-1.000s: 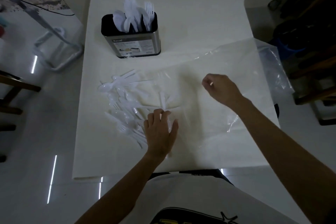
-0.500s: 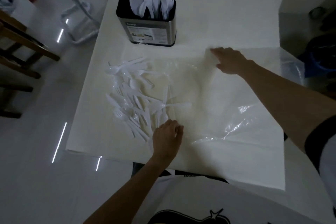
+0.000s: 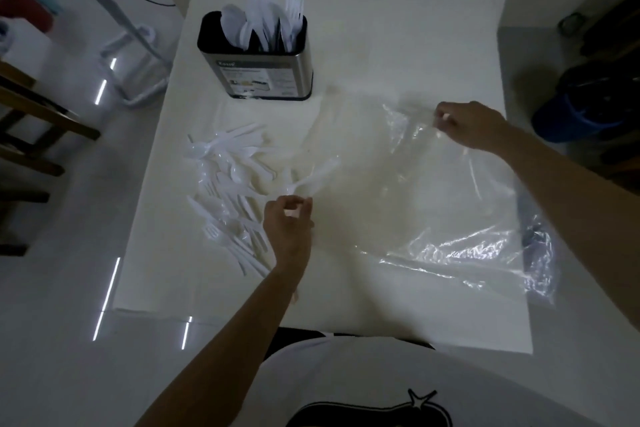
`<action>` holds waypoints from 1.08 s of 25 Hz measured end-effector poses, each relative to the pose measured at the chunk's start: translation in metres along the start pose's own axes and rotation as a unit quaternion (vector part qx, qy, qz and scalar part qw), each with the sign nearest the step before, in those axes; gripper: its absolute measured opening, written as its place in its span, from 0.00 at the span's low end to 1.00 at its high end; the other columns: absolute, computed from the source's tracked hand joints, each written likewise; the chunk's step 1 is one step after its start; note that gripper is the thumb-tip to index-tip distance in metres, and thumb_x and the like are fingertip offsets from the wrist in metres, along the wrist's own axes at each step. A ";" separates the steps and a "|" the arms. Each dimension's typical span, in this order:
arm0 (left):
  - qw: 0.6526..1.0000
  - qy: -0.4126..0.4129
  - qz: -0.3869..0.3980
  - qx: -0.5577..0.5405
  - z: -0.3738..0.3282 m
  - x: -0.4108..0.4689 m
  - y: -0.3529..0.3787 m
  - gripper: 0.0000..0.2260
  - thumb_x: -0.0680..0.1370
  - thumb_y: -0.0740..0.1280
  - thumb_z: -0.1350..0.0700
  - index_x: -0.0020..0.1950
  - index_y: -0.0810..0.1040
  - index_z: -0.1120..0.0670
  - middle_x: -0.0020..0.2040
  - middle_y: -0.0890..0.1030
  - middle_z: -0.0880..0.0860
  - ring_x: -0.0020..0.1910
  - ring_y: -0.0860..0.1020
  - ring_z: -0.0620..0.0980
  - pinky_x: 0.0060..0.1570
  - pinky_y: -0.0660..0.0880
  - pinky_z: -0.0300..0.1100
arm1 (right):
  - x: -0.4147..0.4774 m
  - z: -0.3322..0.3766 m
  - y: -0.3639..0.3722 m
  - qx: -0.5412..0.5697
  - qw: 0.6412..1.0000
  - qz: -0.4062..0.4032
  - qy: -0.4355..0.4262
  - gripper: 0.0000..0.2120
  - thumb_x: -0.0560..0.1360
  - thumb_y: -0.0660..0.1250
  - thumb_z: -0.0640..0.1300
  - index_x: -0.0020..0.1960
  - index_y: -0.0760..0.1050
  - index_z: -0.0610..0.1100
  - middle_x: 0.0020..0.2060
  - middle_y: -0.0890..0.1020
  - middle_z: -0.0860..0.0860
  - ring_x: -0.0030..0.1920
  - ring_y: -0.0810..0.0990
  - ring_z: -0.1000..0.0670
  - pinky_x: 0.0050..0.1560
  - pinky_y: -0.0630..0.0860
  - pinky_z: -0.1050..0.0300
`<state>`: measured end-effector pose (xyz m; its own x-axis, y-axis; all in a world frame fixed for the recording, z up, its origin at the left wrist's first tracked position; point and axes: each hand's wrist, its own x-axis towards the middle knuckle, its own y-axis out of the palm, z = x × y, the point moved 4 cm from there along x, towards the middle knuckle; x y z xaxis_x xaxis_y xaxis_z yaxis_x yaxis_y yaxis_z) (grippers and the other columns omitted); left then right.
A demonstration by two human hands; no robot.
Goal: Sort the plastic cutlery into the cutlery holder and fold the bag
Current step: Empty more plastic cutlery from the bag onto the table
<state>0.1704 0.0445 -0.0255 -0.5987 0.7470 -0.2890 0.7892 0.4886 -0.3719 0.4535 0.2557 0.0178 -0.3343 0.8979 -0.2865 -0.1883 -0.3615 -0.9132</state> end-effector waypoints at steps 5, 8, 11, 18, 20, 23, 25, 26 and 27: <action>0.960 -0.176 0.053 -0.210 -0.014 0.008 0.015 0.17 0.74 0.71 0.55 0.60 0.72 0.58 0.47 0.82 0.57 0.28 0.80 0.46 0.27 0.75 0.36 | -0.006 -0.016 -0.046 0.210 0.976 0.022 0.061 0.13 0.79 0.61 0.40 0.36 0.73 0.48 0.29 0.74 0.47 0.26 0.73 0.52 0.20 0.64 0.73; 0.918 -0.244 0.122 -0.287 -0.018 -0.002 0.030 0.18 0.75 0.70 0.50 0.60 0.73 0.57 0.49 0.83 0.58 0.39 0.83 0.52 0.37 0.80 0.40 | -0.008 -0.034 -0.050 0.306 0.941 -0.045 0.141 0.14 0.79 0.60 0.41 0.34 0.71 0.48 0.30 0.76 0.48 0.19 0.71 0.60 0.17 0.62 0.71; 0.914 -0.231 0.237 -0.235 -0.024 -0.016 0.050 0.13 0.77 0.67 0.51 0.58 0.76 0.56 0.55 0.82 0.58 0.50 0.82 0.56 0.51 0.79 0.48 | -0.022 -0.043 -0.036 0.405 0.886 -0.078 0.212 0.13 0.80 0.60 0.41 0.36 0.69 0.46 0.18 0.75 0.58 0.18 0.71 0.60 0.17 0.60 0.70; 0.958 -0.152 0.186 -0.158 -0.040 0.000 0.075 0.07 0.78 0.61 0.64 0.54 0.75 0.58 0.40 0.81 0.55 0.30 0.80 0.50 0.31 0.76 0.38 | -0.068 -0.047 -0.002 0.447 0.821 -0.193 0.296 0.13 0.79 0.60 0.41 0.36 0.67 0.48 0.29 0.70 0.48 0.15 0.67 0.61 0.17 0.61 0.71; 0.969 -0.103 0.165 -0.155 -0.054 0.022 0.084 0.07 0.80 0.58 0.63 0.53 0.73 0.57 0.37 0.79 0.54 0.27 0.77 0.50 0.26 0.73 0.36 | -0.078 -0.049 0.002 0.443 0.819 -0.198 0.306 0.13 0.79 0.61 0.43 0.36 0.67 0.47 0.30 0.72 0.48 0.17 0.70 0.61 0.19 0.64 0.70; 0.965 -0.095 0.206 -0.131 -0.063 0.040 0.103 0.05 0.82 0.58 0.57 0.56 0.69 0.55 0.38 0.78 0.54 0.28 0.76 0.50 0.27 0.73 0.38 | -0.088 -0.055 0.017 0.478 0.799 -0.155 0.331 0.10 0.80 0.59 0.48 0.42 0.71 0.44 0.36 0.77 0.50 0.24 0.74 0.57 0.26 0.70 0.64; 0.967 -0.100 0.219 -0.085 -0.049 0.036 0.113 0.06 0.81 0.58 0.59 0.58 0.68 0.55 0.37 0.78 0.54 0.23 0.75 0.47 0.23 0.72 0.38 | -0.092 -0.062 0.030 0.514 0.768 -0.164 0.345 0.07 0.80 0.59 0.46 0.52 0.72 0.43 0.37 0.78 0.51 0.20 0.73 0.60 0.23 0.69 0.67; 0.973 -0.090 0.207 -0.058 -0.041 0.031 0.116 0.06 0.81 0.57 0.61 0.58 0.67 0.56 0.36 0.78 0.54 0.21 0.74 0.45 0.21 0.70 0.37 | -0.093 -0.066 0.037 0.519 0.760 -0.177 0.349 0.06 0.80 0.59 0.44 0.54 0.71 0.43 0.36 0.78 0.51 0.18 0.72 0.61 0.21 0.67 0.68; 0.980 -0.070 0.187 -0.025 -0.035 0.030 0.118 0.07 0.81 0.55 0.62 0.58 0.68 0.57 0.35 0.77 0.53 0.19 0.73 0.44 0.19 0.69 0.36 | -0.093 -0.069 0.043 0.518 0.756 -0.187 0.352 0.05 0.80 0.60 0.43 0.55 0.71 0.44 0.36 0.77 0.50 0.17 0.71 0.60 0.19 0.66 0.68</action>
<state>0.2508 0.1404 -0.0473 -0.2768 0.8105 -0.5163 0.9605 0.2174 -0.1738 0.5402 0.1736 -0.0151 0.4281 0.7651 -0.4810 -0.8930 0.2764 -0.3553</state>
